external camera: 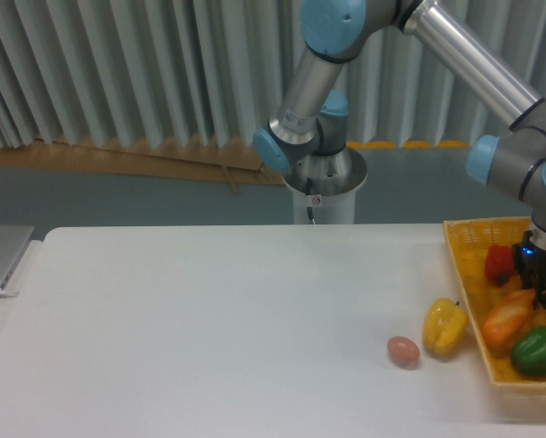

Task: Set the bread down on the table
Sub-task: 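Close the gripper on the middle of the bread loaf, then lift the bread loaf out of the basket and carry it over the table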

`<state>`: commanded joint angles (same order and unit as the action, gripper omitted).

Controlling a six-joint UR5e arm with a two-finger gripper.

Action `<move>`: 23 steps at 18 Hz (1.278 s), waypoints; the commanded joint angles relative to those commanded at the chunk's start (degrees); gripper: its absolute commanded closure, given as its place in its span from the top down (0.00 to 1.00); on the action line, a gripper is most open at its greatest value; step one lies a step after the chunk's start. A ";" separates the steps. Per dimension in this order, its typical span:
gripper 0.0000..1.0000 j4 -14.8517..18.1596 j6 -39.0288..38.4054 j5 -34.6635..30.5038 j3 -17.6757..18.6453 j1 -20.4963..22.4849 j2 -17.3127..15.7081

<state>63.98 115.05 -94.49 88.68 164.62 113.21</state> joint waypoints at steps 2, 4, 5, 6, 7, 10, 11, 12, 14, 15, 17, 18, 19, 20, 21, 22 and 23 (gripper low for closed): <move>0.39 0.09 0.00 0.26 1.23 -0.79 -1.67; 0.39 0.35 0.00 0.53 1.50 -1.84 -2.38; 0.39 1.31 0.00 0.70 1.50 -2.02 -3.16; 0.39 2.36 -0.09 0.79 1.50 -2.11 -3.78; 0.39 2.63 -0.09 0.79 1.50 -2.11 -4.13; 0.39 2.72 0.26 0.53 1.41 -1.50 -4.93; 0.39 2.72 1.57 0.44 1.15 -1.24 -5.10; 0.39 2.72 3.58 0.53 0.97 -0.19 -5.19; 0.39 2.72 5.45 0.71 0.97 0.70 -5.28; 0.39 2.72 5.45 0.79 0.97 0.70 -5.28; 0.36 3.60 5.10 0.79 1.23 0.26 -5.37; 0.36 5.00 4.75 0.79 1.41 -0.18 -5.89; 0.36 6.66 4.40 1.14 1.41 -0.62 -6.94; 0.36 8.16 3.00 2.10 1.41 -1.40 -7.65; 0.36 9.74 0.47 2.81 1.41 -2.63 -8.35; 0.36 11.32 -2.43 2.99 1.50 -4.30 -9.05; 0.36 12.12 -4.72 2.99 1.50 -5.97 -9.67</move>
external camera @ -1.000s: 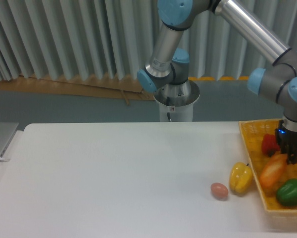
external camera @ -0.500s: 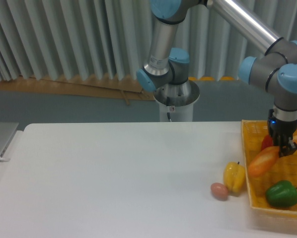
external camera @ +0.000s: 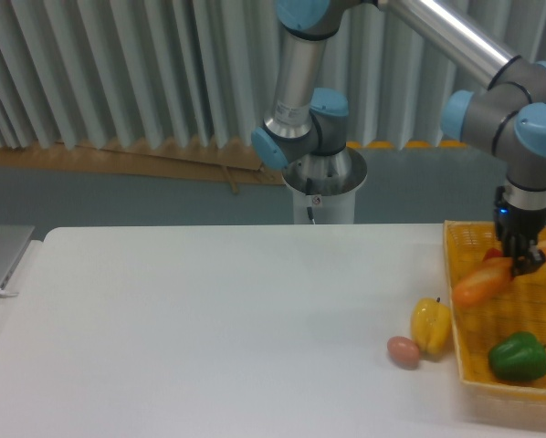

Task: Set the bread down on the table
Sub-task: 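Lift the bread loaf out of the basket and carry it over the table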

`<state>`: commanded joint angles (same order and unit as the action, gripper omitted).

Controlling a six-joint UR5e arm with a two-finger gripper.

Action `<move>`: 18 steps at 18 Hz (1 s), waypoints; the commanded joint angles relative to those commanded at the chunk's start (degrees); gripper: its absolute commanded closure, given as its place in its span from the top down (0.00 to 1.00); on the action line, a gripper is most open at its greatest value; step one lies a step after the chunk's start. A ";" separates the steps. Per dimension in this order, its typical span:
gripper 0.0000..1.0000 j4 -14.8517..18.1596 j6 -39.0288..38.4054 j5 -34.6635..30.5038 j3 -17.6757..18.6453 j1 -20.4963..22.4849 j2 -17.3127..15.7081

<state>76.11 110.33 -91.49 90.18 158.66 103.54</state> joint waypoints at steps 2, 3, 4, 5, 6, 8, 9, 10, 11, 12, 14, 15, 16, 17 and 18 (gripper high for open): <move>0.36 1.23 -2.30 0.00 0.00 -2.73 -1.32; 0.36 1.59 -3.00 0.00 0.00 -4.05 -1.50; 0.36 1.68 -4.32 0.00 0.00 -5.36 -1.59; 0.36 1.68 -6.24 0.00 0.00 -6.51 -1.59; 0.36 1.68 -7.92 -0.17 -0.26 -7.65 -1.59; 0.36 1.68 -10.73 -0.09 -0.09 -10.11 -1.76; 0.36 1.68 -12.49 -0.09 -0.09 -11.34 -1.85; 0.36 1.68 -14.33 -0.09 -0.09 -12.22 -1.85; 0.36 1.68 -15.92 0.00 -0.09 -13.28 -1.85; 0.36 1.68 -17.41 0.00 -0.09 -14.42 -1.76; 0.36 1.68 -20.22 0.09 -0.09 -16.18 -1.76; 0.36 1.59 -21.54 0.09 -0.09 -17.49 -1.76; 0.36 1.50 -23.64 0.09 -0.26 -18.81 -1.85; 0.36 1.42 -25.84 0.00 -0.35 -19.96 -1.85; 0.36 1.41 -27.69 0.00 -0.35 -21.27 -1.76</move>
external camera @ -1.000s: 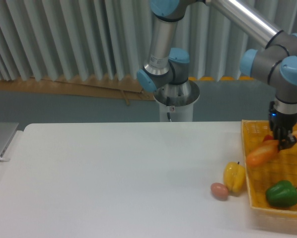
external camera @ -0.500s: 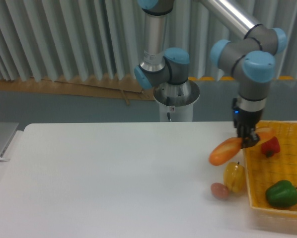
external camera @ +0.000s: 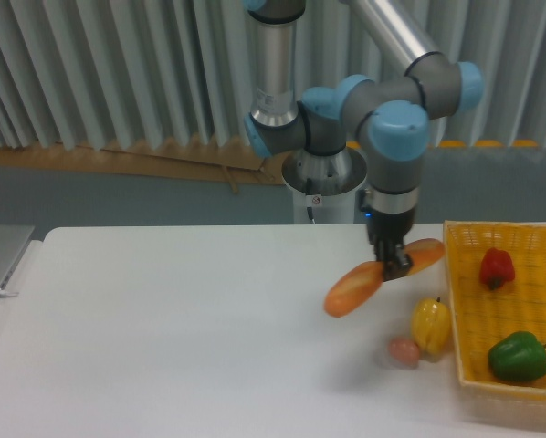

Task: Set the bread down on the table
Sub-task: 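Lift the bread loaf out of the basket and carry it over the table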

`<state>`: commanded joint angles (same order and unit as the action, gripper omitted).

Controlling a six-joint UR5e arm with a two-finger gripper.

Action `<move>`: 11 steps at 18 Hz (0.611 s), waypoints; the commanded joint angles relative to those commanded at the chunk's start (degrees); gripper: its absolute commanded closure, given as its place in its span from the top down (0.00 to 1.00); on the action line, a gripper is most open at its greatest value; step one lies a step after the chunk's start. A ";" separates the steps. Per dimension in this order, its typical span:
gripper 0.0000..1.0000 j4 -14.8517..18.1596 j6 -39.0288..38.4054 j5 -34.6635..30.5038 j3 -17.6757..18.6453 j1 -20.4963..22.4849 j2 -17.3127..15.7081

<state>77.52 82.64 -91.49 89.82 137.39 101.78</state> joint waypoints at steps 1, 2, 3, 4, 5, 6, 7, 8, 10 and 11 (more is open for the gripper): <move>0.36 -0.26 -1.50 -0.17 0.00 -1.58 0.17; 0.36 -0.44 -3.60 -0.35 0.00 -3.07 0.44; 0.36 -0.44 -5.97 -0.35 0.00 -4.39 0.61; 0.36 -0.53 -8.43 -0.35 -0.09 -5.71 0.70; 0.36 -0.61 -10.02 -0.35 -0.09 -6.86 0.97; 0.36 -0.62 -10.82 -0.35 -0.26 -7.74 1.40; 0.36 -0.70 -11.61 -0.35 -0.26 -8.53 1.67; 0.36 -0.88 -12.75 -0.44 -0.35 -8.97 2.02; 0.36 -2.63 -14.77 -0.70 -0.27 -10.03 3.07; 0.36 -3.59 -16.00 -1.83 -0.26 -10.99 3.86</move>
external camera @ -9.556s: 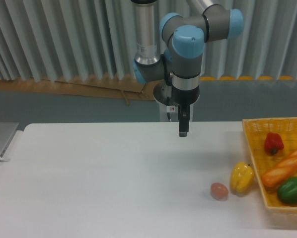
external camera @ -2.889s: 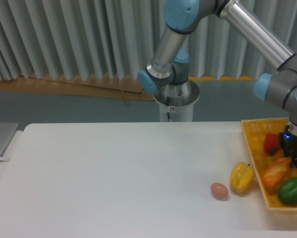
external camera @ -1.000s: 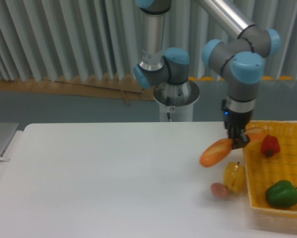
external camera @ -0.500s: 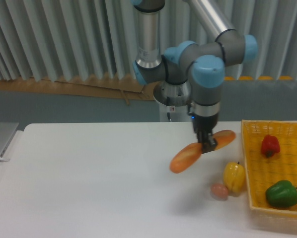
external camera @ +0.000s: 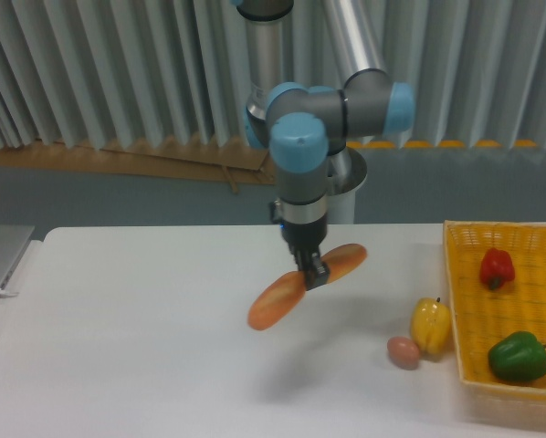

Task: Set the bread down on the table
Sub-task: 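Lift the bread loaf out of the basket and carry it over the table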

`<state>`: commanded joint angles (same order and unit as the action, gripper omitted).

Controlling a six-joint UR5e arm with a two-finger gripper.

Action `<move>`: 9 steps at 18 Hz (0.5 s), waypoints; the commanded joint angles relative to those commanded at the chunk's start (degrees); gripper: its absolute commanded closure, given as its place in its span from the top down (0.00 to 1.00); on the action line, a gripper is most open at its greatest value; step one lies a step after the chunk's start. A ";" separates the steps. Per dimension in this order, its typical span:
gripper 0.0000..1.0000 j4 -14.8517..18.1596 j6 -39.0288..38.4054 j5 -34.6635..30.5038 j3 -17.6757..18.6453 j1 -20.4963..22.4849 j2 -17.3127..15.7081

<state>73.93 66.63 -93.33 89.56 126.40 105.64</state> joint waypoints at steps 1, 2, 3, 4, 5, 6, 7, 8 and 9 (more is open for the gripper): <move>0.36 -0.97 -1.58 -1.75 0.00 -1.05 0.88; 0.36 -2.02 -3.16 -3.68 -0.09 -2.28 1.76; 0.36 -2.99 -4.39 -5.18 -0.17 -3.51 2.46; 0.36 -3.52 -5.19 -5.54 -0.35 -4.13 2.99; 0.36 -3.87 -5.63 -5.64 -0.35 -4.14 3.34; 0.36 -3.88 -5.90 -5.55 -0.35 -4.40 3.87; 0.36 -4.14 -6.68 -5.55 -0.35 -4.67 4.14; 0.36 -4.75 -7.74 -5.64 -0.35 -5.10 4.57; 0.36 -5.36 -8.27 -5.64 -0.35 -5.46 4.93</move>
<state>68.56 58.36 -98.96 89.21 120.94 110.56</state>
